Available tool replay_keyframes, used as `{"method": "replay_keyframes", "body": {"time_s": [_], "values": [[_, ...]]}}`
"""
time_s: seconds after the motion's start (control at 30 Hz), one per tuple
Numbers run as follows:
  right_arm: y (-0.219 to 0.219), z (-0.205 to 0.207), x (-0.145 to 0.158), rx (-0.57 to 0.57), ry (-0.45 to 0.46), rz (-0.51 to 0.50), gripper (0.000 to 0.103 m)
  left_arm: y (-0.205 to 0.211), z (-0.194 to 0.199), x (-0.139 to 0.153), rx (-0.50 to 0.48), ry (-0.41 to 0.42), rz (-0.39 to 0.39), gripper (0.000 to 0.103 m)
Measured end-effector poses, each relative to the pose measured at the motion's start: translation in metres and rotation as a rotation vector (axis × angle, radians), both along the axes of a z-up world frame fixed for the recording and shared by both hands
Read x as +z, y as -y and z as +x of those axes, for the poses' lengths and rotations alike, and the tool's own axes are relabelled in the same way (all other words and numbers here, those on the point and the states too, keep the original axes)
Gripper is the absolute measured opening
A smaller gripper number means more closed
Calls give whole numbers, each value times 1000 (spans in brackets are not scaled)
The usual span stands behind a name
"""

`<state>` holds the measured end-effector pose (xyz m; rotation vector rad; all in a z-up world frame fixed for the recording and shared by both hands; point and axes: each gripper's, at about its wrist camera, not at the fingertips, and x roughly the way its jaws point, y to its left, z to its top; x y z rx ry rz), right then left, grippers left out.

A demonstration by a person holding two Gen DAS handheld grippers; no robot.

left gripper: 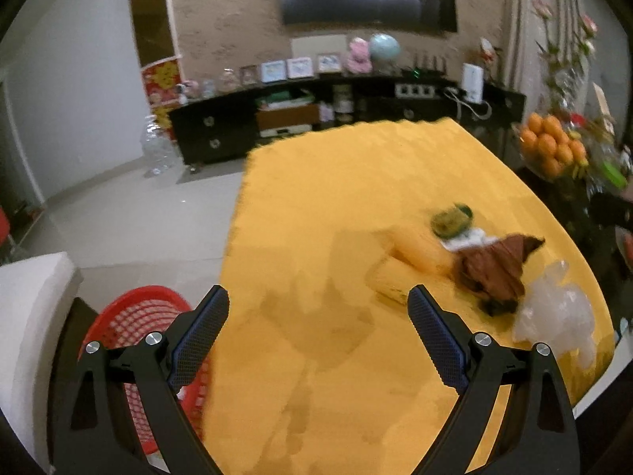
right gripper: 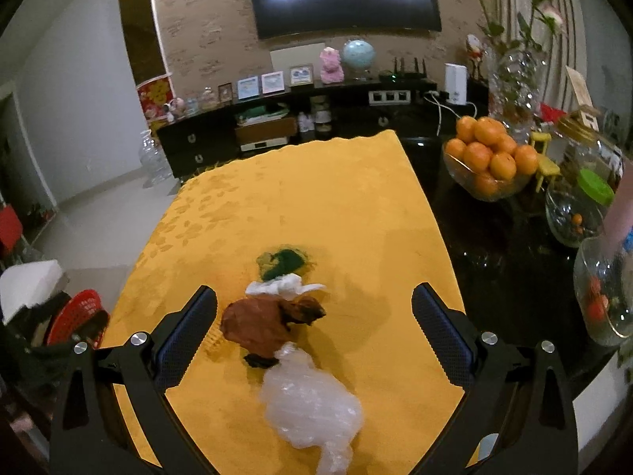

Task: Collect trash
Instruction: 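Move both tools back to the table and close the right tool on the clear plastic bag, then close the left tool on the yellow foam mesh sleeve while the right tool holds the plastic bag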

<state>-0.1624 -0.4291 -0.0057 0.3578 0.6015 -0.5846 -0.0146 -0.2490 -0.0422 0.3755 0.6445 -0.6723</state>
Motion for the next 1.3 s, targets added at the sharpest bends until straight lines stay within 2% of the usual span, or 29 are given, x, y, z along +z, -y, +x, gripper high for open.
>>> {"method": "replay_keyframes", "body": {"time_s": [0.23,0.4,0.67,0.73,0.8,0.9,1.0,1.3], "values": [[7,-4,-7,2,-5,55,96,30,0,-29,-49,-51,58,88],[-1,3,-27,63,-77,81,96,40,5,-46,-44,-72,100,88],[-14,18,-69,134,-221,115,96,37,12,-45,-18,-97,79,88],[-16,20,-76,148,-246,124,90,39,12,-46,-22,-104,77,88],[-16,21,-81,165,-273,124,76,41,12,-47,-29,-118,72,88],[-14,22,-90,172,-311,146,61,44,11,-49,-37,-124,74,88],[-10,20,-88,165,-304,149,51,50,13,-50,-45,-147,64,88],[-3,11,-65,132,-215,140,49,70,31,-67,-42,-234,30,88]]}}
